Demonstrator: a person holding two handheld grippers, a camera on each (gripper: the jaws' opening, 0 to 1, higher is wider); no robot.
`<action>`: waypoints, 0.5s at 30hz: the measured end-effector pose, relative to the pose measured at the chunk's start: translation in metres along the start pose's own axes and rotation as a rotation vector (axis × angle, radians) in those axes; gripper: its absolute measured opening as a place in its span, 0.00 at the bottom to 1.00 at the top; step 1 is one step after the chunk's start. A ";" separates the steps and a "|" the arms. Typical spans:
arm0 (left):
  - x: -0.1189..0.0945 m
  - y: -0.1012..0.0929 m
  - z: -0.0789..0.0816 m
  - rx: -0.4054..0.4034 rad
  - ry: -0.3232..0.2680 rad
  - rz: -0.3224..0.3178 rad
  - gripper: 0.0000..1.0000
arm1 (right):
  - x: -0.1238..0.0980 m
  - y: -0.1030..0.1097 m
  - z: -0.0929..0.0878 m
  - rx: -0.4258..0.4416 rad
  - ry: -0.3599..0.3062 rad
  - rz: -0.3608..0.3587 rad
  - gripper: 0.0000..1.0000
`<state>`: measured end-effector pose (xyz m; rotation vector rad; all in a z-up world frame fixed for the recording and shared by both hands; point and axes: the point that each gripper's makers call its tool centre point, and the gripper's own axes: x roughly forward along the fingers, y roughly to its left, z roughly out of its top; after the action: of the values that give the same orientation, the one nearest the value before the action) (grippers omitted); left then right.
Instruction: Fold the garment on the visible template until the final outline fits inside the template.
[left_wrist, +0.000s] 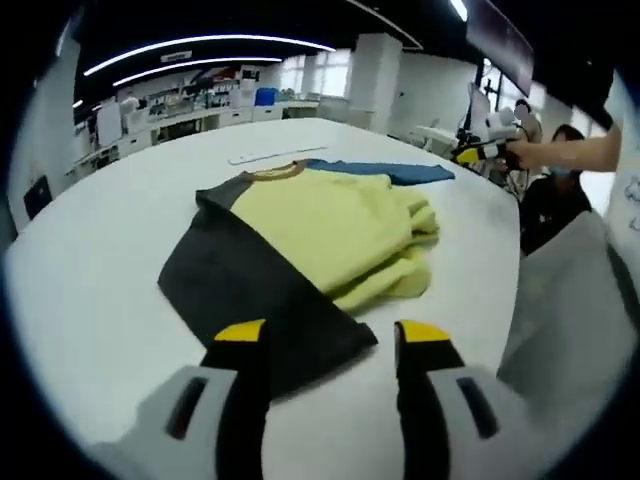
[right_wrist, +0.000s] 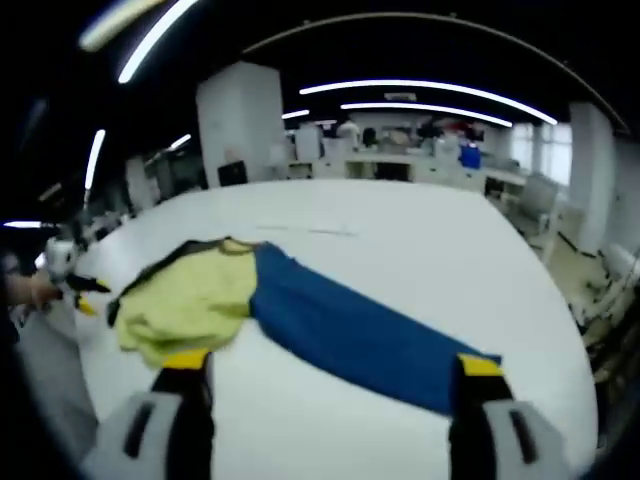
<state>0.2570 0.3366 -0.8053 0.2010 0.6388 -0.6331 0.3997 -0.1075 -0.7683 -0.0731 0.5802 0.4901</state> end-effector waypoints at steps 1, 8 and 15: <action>0.002 -0.003 -0.003 0.063 0.025 -0.003 0.39 | -0.002 0.001 -0.001 0.003 0.000 -0.001 0.99; 0.011 -0.008 -0.012 0.257 0.081 -0.037 0.27 | -0.015 0.001 -0.004 0.044 -0.025 -0.019 0.99; 0.018 -0.016 -0.019 0.425 0.154 -0.029 0.15 | -0.030 -0.001 -0.010 0.077 -0.037 -0.038 0.94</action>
<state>0.2492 0.3214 -0.8309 0.6427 0.6502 -0.7826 0.3733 -0.1227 -0.7603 -0.0015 0.5604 0.4306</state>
